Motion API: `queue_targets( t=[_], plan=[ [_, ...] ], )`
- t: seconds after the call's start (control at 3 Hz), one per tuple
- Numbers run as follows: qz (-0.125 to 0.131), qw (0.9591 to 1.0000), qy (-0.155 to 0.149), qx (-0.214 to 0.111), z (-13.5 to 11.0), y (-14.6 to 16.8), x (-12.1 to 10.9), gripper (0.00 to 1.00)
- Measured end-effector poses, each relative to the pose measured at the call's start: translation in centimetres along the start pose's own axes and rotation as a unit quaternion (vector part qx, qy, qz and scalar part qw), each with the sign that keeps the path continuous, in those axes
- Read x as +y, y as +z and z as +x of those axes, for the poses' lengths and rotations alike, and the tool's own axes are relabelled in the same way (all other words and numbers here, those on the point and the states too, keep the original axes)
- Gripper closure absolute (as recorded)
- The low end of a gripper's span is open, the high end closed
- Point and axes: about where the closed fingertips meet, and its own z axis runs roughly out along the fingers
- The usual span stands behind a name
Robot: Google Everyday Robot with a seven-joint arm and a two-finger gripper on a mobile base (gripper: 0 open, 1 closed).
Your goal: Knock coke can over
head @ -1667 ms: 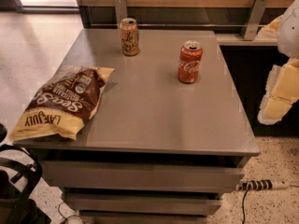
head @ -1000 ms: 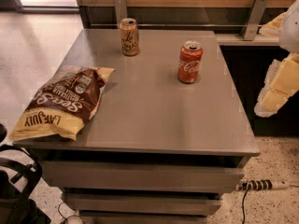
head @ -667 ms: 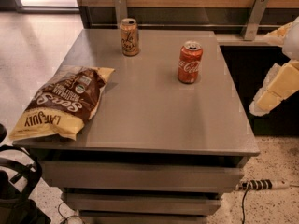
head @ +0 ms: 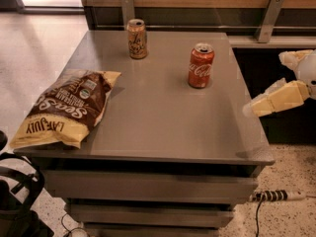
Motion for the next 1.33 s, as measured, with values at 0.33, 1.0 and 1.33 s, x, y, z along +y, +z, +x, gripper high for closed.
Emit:
queue_targets(
  t=[0.33, 1.0, 1.33],
  plan=[
    [0.034, 0.9952, 0.038, -0.083, -1.0, 1.5, -2.3, 0.0],
    [0.089, 0.9814, 0.067, -0.157, -2.3, 2.9, -6.3, 0.0],
    [0.09, 0.9807, 0.065, -0.161, -2.6, 3.5, -6.3, 0.0]
  ],
)
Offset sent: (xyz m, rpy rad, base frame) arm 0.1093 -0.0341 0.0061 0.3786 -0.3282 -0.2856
